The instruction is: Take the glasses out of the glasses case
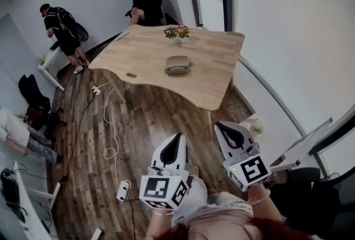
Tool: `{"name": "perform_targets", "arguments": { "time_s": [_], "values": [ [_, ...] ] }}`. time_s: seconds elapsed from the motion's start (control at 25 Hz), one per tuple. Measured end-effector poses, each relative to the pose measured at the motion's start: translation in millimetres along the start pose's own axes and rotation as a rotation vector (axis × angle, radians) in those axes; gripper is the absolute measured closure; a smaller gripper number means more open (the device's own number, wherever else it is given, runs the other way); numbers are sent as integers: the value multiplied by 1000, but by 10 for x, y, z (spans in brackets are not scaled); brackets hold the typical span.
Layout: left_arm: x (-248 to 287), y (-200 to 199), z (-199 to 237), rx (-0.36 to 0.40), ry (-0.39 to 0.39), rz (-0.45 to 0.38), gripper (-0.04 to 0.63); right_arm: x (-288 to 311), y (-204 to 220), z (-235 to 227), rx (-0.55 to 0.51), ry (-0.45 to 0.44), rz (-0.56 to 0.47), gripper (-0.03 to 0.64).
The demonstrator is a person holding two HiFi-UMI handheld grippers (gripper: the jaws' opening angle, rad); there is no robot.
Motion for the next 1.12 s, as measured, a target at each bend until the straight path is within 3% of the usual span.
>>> {"name": "perform_targets", "arguments": {
  "time_s": [0.56, 1.12],
  "values": [
    [277, -36, 260, -20, 19, 9, 594, 312, 69, -89, -3, 10, -7, 617],
    [566, -80, 864, -41, 11, 19, 594, 965, 186, -30, 5, -23, 26, 617]
  ]
}}
Point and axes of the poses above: the fingertips, and each gripper's own axes: x forward along the fingers, z to its left, y out of its underside, the point moved 9 cm from there along -x, backward along the fingers, and after that the axes turned 11 degrees about y, right-handed, at the moved point
